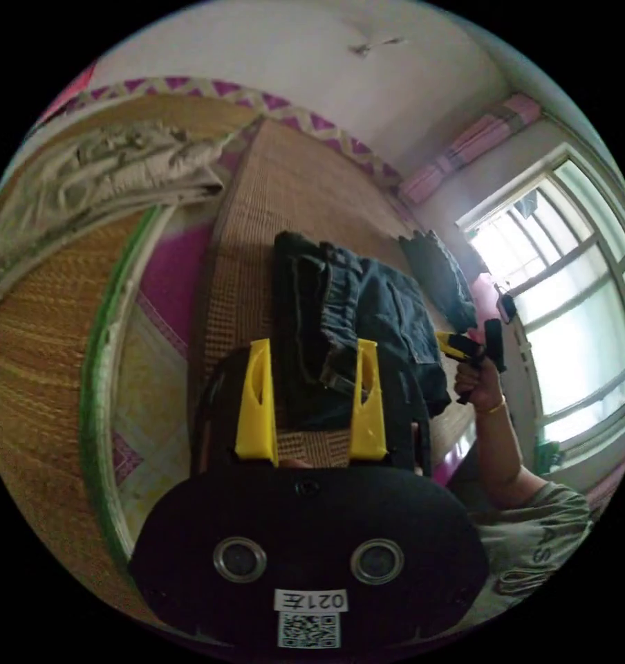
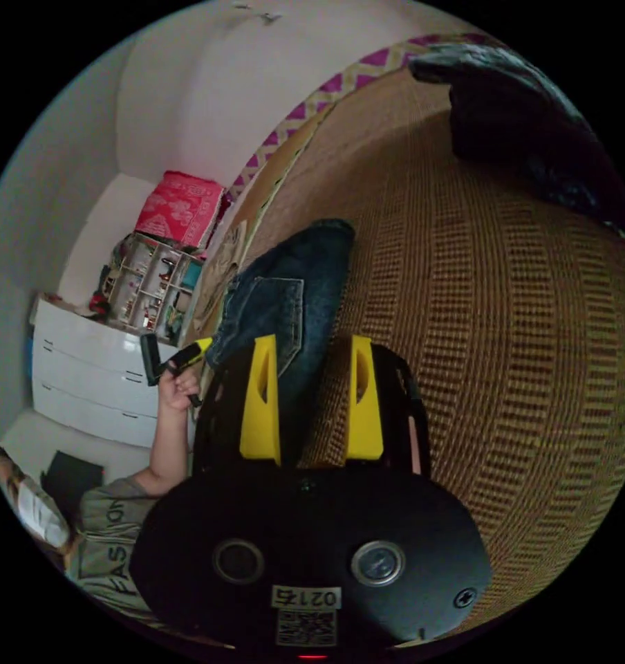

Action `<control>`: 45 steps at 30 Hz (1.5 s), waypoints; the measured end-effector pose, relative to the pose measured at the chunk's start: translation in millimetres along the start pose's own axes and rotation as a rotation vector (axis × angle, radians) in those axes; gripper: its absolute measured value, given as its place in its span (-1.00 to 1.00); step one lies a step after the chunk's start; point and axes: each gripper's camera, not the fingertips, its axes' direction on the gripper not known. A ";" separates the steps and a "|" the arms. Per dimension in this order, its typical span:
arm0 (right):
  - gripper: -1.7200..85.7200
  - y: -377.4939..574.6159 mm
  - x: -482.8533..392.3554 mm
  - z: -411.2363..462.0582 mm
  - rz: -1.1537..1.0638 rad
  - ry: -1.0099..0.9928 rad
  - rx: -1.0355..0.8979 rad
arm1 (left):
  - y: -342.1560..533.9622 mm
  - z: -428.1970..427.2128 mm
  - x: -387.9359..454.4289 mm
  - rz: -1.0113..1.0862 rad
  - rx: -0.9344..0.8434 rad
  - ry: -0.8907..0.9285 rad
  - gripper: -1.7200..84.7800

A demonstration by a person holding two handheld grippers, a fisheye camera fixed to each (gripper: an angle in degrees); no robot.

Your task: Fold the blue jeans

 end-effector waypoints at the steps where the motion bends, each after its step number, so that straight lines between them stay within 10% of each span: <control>1: -0.65 -5.3 6.1 1.1 0.016 -0.026 -0.001 | -4.1 3.7 -8.0 -0.006 -0.027 0.063 -0.59; 11: -0.80 -27.0 -6.3 22.9 -0.023 0.009 -0.067 | -12.2 -1.9 -34.0 -0.019 -0.048 0.096 -0.80; 20: -0.81 -67.6 -187.3 15.4 -0.436 0.028 -0.060 | -7.5 -154.3 -58.0 0.053 0.222 0.187 -0.81; 32: -0.74 -230.2 -392.7 244.4 -0.497 0.176 -0.089 | -47.7 -282.7 -210.6 -0.312 0.503 -0.183 -0.73; 45: -0.83 27.8 -304.3 165.9 -0.803 0.296 -0.161 | 99.2 -223.7 -63.7 0.061 0.524 -0.455 -0.98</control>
